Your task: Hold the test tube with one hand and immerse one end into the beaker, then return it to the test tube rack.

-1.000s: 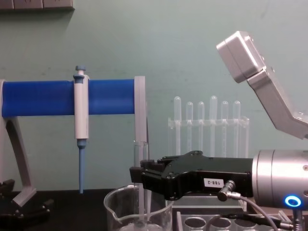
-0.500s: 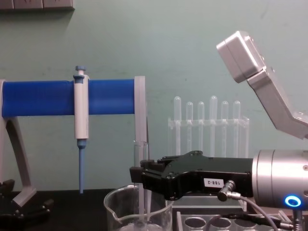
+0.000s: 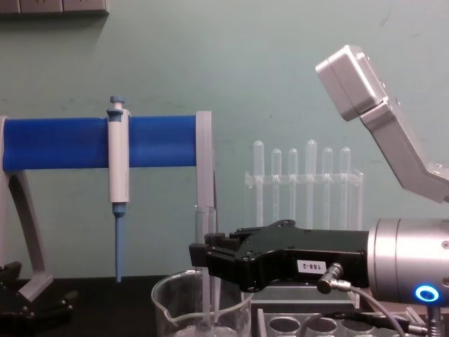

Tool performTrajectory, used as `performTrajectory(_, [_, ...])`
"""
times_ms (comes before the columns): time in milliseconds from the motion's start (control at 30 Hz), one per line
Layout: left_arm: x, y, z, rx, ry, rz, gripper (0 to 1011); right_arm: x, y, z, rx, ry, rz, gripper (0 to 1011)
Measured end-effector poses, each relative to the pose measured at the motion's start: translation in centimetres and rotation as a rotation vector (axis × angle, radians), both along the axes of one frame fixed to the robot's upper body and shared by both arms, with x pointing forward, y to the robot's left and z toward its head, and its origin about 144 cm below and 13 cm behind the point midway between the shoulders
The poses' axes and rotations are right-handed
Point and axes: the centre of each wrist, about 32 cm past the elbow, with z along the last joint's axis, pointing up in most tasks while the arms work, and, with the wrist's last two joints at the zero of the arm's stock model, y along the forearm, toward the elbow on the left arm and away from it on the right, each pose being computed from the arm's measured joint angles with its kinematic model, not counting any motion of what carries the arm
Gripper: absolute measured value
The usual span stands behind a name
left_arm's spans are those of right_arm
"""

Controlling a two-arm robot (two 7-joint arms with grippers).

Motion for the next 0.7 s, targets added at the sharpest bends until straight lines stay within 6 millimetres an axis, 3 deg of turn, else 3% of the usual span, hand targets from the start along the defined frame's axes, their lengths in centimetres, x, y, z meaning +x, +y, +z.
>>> performTrajectory(700, [0.00, 0.00, 0.00, 0.000, 0.000, 0.000, 1000, 0.00, 0.00, 0.00, 0.000, 0.000, 0.000, 243])
